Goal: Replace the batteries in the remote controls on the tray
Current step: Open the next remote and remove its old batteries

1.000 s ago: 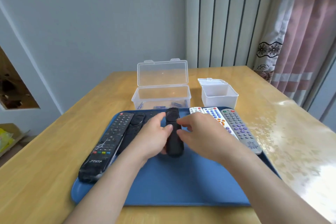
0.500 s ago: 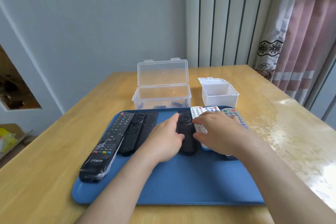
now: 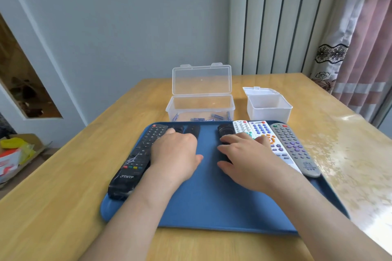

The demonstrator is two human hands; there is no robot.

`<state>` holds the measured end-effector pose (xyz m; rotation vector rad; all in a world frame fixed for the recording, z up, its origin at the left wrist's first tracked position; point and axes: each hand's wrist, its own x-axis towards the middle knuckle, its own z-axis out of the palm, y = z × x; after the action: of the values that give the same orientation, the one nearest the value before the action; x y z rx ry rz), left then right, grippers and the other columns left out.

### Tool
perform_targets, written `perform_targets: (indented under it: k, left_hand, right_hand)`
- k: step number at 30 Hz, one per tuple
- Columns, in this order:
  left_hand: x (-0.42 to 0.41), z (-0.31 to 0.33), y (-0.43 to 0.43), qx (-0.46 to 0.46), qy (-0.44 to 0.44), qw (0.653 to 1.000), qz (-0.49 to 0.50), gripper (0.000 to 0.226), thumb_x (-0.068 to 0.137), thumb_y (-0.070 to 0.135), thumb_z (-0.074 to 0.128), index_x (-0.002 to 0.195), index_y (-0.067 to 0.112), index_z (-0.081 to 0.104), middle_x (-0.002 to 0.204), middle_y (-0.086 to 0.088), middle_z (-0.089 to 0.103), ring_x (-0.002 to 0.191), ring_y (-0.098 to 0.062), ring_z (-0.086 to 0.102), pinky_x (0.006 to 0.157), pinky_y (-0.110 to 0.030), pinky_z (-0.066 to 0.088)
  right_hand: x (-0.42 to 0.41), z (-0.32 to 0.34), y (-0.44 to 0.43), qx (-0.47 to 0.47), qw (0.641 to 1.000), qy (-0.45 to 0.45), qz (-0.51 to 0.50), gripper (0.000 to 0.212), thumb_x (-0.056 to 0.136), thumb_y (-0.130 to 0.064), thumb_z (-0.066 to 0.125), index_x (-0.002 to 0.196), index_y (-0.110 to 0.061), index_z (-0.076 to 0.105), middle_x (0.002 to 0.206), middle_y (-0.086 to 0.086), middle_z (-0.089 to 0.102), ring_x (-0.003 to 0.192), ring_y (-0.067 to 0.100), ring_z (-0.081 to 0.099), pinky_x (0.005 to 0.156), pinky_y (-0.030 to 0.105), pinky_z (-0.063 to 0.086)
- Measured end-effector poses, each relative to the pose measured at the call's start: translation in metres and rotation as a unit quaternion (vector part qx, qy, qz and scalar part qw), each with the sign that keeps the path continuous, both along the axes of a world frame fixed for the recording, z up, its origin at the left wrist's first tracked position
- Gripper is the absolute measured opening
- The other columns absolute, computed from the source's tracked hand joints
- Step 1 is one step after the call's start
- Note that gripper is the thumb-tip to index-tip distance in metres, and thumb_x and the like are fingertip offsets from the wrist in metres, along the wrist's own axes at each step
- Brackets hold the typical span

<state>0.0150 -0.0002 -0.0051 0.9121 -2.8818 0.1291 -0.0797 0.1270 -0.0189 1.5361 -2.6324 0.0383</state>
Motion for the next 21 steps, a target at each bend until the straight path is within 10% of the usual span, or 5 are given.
perform_targets:
  k: [9, 12, 15, 17, 21]
  left_hand:
    - [-0.004, -0.001, -0.005, 0.036, 0.067, 0.997, 0.006, 0.019, 0.077, 0.022, 0.058, 0.095, 0.015, 0.055, 0.086, -0.005, 0.063, 0.088, -0.029, 0.061, 0.061, -0.031, 0.037]
    - [0.002, 0.006, -0.018, 0.25, 0.181, 0.95, 0.036, 0.024, 0.078, 0.016, 0.062, 0.1, 0.021, 0.066, 0.081, -0.003, 0.069, 0.084, -0.025, 0.065, 0.064, -0.027, 0.047]
    - [0.004, 0.016, -0.013, 0.546, 0.378, 0.748, -0.019, 0.027, 0.088, 0.002, 0.062, 0.113, 0.012, 0.065, 0.089, 0.002, 0.075, 0.083, -0.014, 0.071, 0.076, -0.028, 0.057]
    - [0.001, 0.019, -0.002, 0.632, 0.429, 0.642, -0.061, 0.023, 0.091, -0.002, 0.058, 0.11, 0.009, 0.064, 0.095, -0.006, 0.076, 0.084, -0.017, 0.071, 0.077, -0.03, 0.059]
    - [-0.006, 0.013, 0.017, 0.633, 0.443, 0.631, -0.074, 0.019, 0.093, 0.007, 0.059, 0.109, 0.01, 0.067, 0.097, -0.007, 0.075, 0.077, -0.018, 0.07, 0.056, -0.028, 0.056]
  right_hand:
    - [-0.002, -0.008, -0.005, -0.124, 0.992, 0.017, 0.022, 0.026, 0.099, -0.024, 0.038, 0.107, -0.02, 0.063, 0.133, -0.008, 0.05, 0.129, 0.019, 0.037, 0.08, 0.037, 0.026]
    - [0.001, -0.001, -0.007, -0.277, 0.958, -0.068, 0.023, 0.031, 0.096, -0.012, 0.044, 0.123, -0.014, 0.062, 0.132, 0.0, 0.057, 0.124, 0.024, 0.045, 0.09, 0.036, 0.035]
    - [0.01, 0.009, -0.009, -0.384, 0.859, -0.337, -0.03, 0.036, 0.1, -0.021, 0.046, 0.133, -0.008, 0.053, 0.127, 0.01, 0.061, 0.116, 0.025, 0.055, 0.098, 0.031, 0.042]
    - [0.017, 0.012, -0.011, -0.409, 0.704, -0.579, -0.039, 0.037, 0.102, -0.032, 0.046, 0.134, -0.016, 0.053, 0.125, 0.008, 0.063, 0.109, 0.025, 0.064, 0.092, 0.04, 0.054]
    - [0.023, 0.017, -0.009, -0.416, 0.573, -0.706, -0.006, 0.029, 0.105, -0.031, 0.04, 0.119, -0.016, 0.06, 0.104, 0.019, 0.069, 0.086, 0.037, 0.071, 0.068, 0.038, 0.06]
